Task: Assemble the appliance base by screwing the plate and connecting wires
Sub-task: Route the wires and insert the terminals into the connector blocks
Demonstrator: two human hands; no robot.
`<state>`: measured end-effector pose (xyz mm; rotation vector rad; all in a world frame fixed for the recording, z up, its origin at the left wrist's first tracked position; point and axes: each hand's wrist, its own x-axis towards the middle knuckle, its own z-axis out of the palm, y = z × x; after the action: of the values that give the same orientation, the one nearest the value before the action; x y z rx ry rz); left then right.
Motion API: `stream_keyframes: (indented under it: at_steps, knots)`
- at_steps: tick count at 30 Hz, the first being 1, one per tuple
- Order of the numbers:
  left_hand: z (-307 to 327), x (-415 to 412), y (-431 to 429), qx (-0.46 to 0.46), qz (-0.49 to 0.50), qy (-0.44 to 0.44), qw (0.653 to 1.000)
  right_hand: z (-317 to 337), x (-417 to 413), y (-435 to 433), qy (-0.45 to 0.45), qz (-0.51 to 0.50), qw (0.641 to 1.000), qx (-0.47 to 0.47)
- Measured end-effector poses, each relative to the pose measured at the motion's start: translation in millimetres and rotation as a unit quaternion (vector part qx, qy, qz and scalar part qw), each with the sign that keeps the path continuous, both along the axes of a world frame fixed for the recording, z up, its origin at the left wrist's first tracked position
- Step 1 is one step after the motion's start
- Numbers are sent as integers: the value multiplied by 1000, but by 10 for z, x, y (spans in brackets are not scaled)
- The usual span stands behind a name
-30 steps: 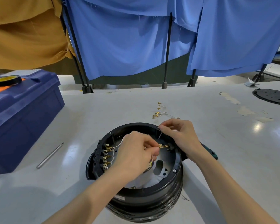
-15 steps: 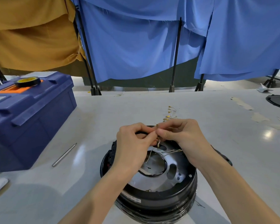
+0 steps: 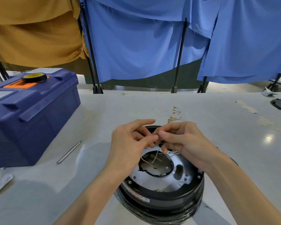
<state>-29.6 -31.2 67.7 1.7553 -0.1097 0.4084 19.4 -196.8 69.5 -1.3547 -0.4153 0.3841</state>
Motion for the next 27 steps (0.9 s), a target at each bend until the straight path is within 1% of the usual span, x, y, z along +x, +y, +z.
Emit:
stream_keyframes:
  at_steps: [3, 8, 14, 15, 17, 19, 21, 23, 27]
  knots:
    - [-16, 7, 5, -16, -3, -6, 1000, 2, -2, 11, -17, 3, 999, -27]
    - [-53, 13, 47, -30, 11, 3, 999, -18, 15, -10, -6, 14, 999, -41]
    - [-79, 9, 128, -28, 3, 13, 1000, -5, -14, 31, -42, 19, 996, -70]
    - [-90, 27, 187, -24, 28, 4, 999, -4, -12, 44, -40, 15, 996, -74]
    - [-143, 78, 364, -2, 109, -7, 994, 9, -4, 60, -27, 11, 995, -95]
    - [-235, 94, 516, 22, 167, 7, 986, 22, 2, 96, 3, 29, 991, -134]
    - [-377, 67, 562, 49, 200, 29, 978, 19, -1, 185, 37, 60, 982, -176]
    - [-503, 22, 529, 71, 224, 39, 971, 0, 2, 317, 63, 65, 974, -207]
    - [-630, -53, 467, 48, 281, 27, 958, -46, 40, 527, 88, 55, 959, -263]
